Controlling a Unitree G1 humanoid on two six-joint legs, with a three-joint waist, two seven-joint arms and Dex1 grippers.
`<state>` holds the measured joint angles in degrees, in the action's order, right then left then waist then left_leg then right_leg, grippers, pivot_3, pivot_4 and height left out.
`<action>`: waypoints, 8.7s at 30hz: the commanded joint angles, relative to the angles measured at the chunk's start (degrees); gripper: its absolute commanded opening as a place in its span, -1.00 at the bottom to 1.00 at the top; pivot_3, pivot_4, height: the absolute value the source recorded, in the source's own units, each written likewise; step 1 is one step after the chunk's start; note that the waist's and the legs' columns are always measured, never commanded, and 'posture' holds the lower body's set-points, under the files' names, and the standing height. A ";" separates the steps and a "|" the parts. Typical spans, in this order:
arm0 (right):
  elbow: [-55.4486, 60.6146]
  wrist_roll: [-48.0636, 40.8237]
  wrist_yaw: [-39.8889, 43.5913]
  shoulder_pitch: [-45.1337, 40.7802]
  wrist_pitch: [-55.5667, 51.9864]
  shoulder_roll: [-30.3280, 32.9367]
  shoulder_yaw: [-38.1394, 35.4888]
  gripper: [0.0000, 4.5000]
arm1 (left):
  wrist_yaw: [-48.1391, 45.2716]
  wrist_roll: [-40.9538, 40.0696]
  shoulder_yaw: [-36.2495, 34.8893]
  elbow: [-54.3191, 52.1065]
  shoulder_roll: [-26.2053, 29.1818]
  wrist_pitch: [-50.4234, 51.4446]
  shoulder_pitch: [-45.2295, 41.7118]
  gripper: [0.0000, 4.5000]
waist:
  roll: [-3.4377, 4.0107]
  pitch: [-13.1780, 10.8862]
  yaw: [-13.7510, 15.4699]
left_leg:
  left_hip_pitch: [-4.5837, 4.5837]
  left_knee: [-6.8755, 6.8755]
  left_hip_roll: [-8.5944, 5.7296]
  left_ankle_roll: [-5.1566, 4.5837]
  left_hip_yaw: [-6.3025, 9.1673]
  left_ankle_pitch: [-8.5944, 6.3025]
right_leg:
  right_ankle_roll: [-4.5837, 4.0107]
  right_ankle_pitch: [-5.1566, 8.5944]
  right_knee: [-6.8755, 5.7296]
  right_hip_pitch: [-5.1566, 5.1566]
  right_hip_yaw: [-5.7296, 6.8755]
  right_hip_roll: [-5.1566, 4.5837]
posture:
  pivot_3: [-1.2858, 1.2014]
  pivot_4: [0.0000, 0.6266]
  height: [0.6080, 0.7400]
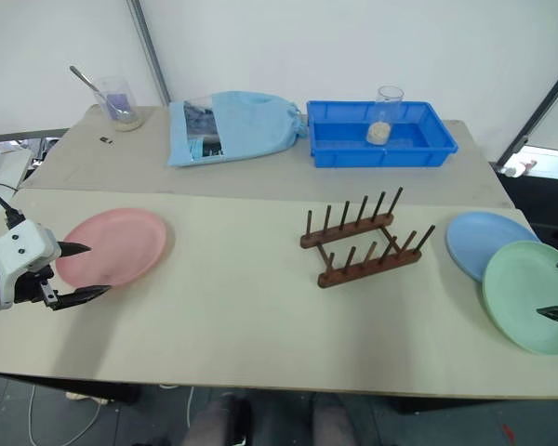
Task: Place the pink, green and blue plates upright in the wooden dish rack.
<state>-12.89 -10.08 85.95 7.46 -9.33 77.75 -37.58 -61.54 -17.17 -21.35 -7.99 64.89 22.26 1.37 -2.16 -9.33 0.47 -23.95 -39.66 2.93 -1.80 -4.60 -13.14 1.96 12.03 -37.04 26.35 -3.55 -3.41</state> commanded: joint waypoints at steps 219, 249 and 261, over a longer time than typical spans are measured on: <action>26.56 6.10 -33.62 -51.77 -9.03 -48.57 57.94 1.00 | 77.61 -16.78 -10.20 -14.36 -60.93 34.51 -30.13 -0.98 | -0.40 0.12 -1.03 | -0.03 -0.14 -0.29 0.02 0.90 0.04 | 0.39 -0.97 0.88 -1.10 0.27 0.07 | 0.03 -0.52 0.34; -4.83 33.31 -51.17 -62.37 17.88 -60.99 65.80 -1.00 | 52.58 -54.82 -21.17 -12.97 -31.54 60.54 -30.80 0.98 | -0.57 0.01 -2.91 | -0.71 -0.15 -0.24 0.71 1.22 0.41 | 0.22 -0.93 0.00 -0.05 0.41 0.22 | 0.03 -0.52 0.34; 15.73 6.59 -45.99 -58.40 -6.15 -55.56 38.36 -1.00 | 26.46 -47.01 -3.25 -17.77 -21.25 38.64 -32.52 0.98 | -0.54 -0.02 -0.82 | -0.81 -0.06 -0.19 0.86 1.63 0.49 | -0.22 -0.66 -0.01 -0.13 1.12 0.10 | 0.03 -0.52 0.34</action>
<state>-2.93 2.37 38.89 -51.58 -9.50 19.66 7.84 -31.68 -67.19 -28.07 -23.25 42.79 65.31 -29.48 -2.70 -9.35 -0.35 -24.74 -39.72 2.73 -0.95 -3.00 -12.65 1.74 11.37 -37.04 26.22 -2.44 -3.34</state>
